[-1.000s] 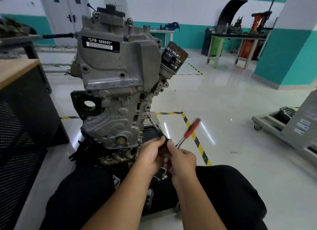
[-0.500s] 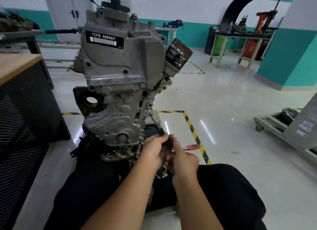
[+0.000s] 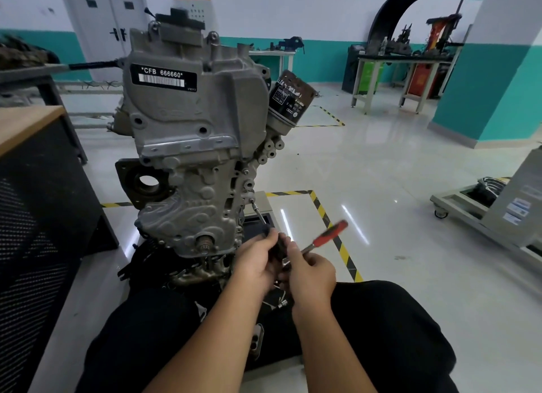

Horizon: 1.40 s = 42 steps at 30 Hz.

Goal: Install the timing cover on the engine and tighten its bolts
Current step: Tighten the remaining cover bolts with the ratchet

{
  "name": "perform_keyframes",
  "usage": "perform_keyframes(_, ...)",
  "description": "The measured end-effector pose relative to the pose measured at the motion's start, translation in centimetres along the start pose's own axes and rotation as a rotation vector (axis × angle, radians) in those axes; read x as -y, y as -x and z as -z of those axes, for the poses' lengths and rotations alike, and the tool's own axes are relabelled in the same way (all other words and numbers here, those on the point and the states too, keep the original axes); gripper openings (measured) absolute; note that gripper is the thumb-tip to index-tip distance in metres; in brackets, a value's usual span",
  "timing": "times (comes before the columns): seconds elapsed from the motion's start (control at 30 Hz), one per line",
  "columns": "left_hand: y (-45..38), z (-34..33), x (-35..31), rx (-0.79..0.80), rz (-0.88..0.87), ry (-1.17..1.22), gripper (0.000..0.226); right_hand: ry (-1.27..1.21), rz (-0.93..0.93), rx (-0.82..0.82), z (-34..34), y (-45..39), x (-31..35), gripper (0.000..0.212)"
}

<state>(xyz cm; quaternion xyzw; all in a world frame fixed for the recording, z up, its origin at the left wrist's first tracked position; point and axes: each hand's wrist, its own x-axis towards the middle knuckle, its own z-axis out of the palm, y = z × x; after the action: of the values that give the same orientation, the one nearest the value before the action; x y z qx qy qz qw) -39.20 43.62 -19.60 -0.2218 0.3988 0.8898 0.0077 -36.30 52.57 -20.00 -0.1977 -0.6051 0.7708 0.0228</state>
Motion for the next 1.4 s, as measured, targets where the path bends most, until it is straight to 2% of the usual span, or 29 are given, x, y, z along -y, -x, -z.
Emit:
perform_keyframes(0.03,-0.1,0.1,0.0,-0.016,-0.004,0.003,0.015,-0.115,-0.157,0.057,0.0,0.1,0.2,0.026)
perform_keyframes(0.07,-0.3,0.2,0.0,-0.032,-0.005,0.007,0.015,-0.183,-0.237,0.118,0.0,0.4,0.4,0.026)
perform_keyframes(0.1,-0.5,0.3,0.1,-0.042,-0.004,0.012,0.015,-0.149,-0.215,0.138,0.0,0.4,0.2,0.021)
perform_keyframes(0.17,-0.8,0.2,0.1,-0.045,0.006,0.039,0.012,0.025,-0.043,0.088,-0.3,0.1,-0.6,0.012)
perform_keyframes(0.23,-1.0,0.3,0.1,-0.037,0.015,0.049,0.014,-0.039,0.034,0.051,-0.8,-0.2,-1.0,0.021)
perform_keyframes(0.3,-0.9,0.4,-0.1,-0.015,0.059,0.033,0.02,-0.045,0.084,0.011,-0.5,-0.1,-0.9,0.013)
perform_keyframes(0.33,-0.7,0.5,-0.1,-0.001,0.087,-0.016,0.023,-0.063,0.012,0.034,-0.4,0.0,-0.4,0.013)
perform_keyframes(0.4,-0.7,0.9,0.0,0.01,0.11,-0.181,0.021,-0.401,-0.272,0.125,-0.2,0.7,0.7,0.03)
perform_keyframes(0.43,-0.7,1.0,0.1,-0.001,0.098,-0.232,0.018,-0.42,-0.322,0.143,-0.2,0.7,0.8,0.03)
perform_keyframes(0.47,-0.7,1.1,0.1,-0.015,0.085,-0.24,0.017,-0.302,-0.283,0.152,-0.3,0.7,0.7,0.026)
perform_keyframes(0.53,-0.6,1.1,0.1,-0.021,0.048,-0.187,0.018,0.096,-0.048,0.093,-0.1,0.3,0.1,0.013)
perform_keyframes(0.57,-0.7,1.1,0.1,-0.026,0.023,-0.169,0.017,0.214,0.069,0.05,0.1,0.0,-0.2,0.016)
perform_keyframes(0.63,-1.0,1.1,0.2,-0.042,-0.011,-0.162,0.017,0.261,0.176,0.044,0.1,-0.5,-0.8,0.025)
perform_keyframes(0.7,-1.2,1.2,0.4,-0.063,-0.009,-0.17,0.02,0.334,0.172,0.061,0.1,-0.2,-0.9,0.023)
perform_keyframes(0.77,-0.9,1.1,0.3,-0.054,0.016,-0.178,0.013,0.123,-0.052,0.113,-0.2,0.6,-0.4,0.016)
perform_keyframes(0.83,-0.8,1.3,0.0,-0.059,0.026,-0.174,0.017,-0.261,-0.369,0.19,-0.3,0.9,0.5,0.03)
perform_keyframes(0.9,-1.1,1.4,-0.2,-0.059,0.012,-0.125,0.021,-0.389,-0.467,0.218,-0.2,0.7,0.8,0.032)
perform_keyframes(0.93,-1.1,1.3,-0.3,-0.054,0.009,-0.098,0.021,-0.292,-0.389,0.228,-0.1,0.6,0.7,0.024)
perform_keyframes(1.0,-1.3,1.1,-0.1,-0.038,0.006,-0.062,0.018,0.163,-0.055,0.153,0.0,0.4,0.0,0.01)
perform_keyframes(1.03,-1.4,1.1,0.0,-0.037,0.002,-0.055,0.016,0.378,0.116,0.092,0.1,0.3,-0.4,0.014)
perform_keyframes(1.07,-1.6,1.2,0.1,-0.041,0.001,-0.055,0.014,0.489,0.207,0.056,0.0,0.3,-0.9,0.018)
perform_keyframes(1.1,-1.7,1.4,0.1,-0.037,0.012,-0.044,0.014,0.492,0.224,0.045,-0.2,0.5,-1.0,0.018)
perform_keyframes(1.13,-1.7,1.4,0.0,-0.025,0.035,-0.042,0.015,0.379,0.148,0.052,-0.5,0.6,-0.7,0.017)
perform_keyframes(1.2,-1.7,1.5,-0.3,0.002,0.064,-0.073,0.018,0.049,-0.176,0.071,-0.5,0.4,0.0,0.029)
perform_keyframes(1.27,-1.7,1.6,-0.6,0.012,0.055,-0.112,0.018,-0.131,-0.396,0.108,-0.4,0.2,0.7,0.038)
perform_keyframes(1.33,-1.6,1.6,-0.8,0.02,0.06,-0.149,0.023,-0.074,-0.373,0.148,-0.3,0.2,0.7,0.039)
perform_keyframes(1.4,-1.5,1.7,-0.8,0.033,0.07,-0.147,0.025,0.085,-0.189,0.157,-0.1,0.3,0.6,0.027)
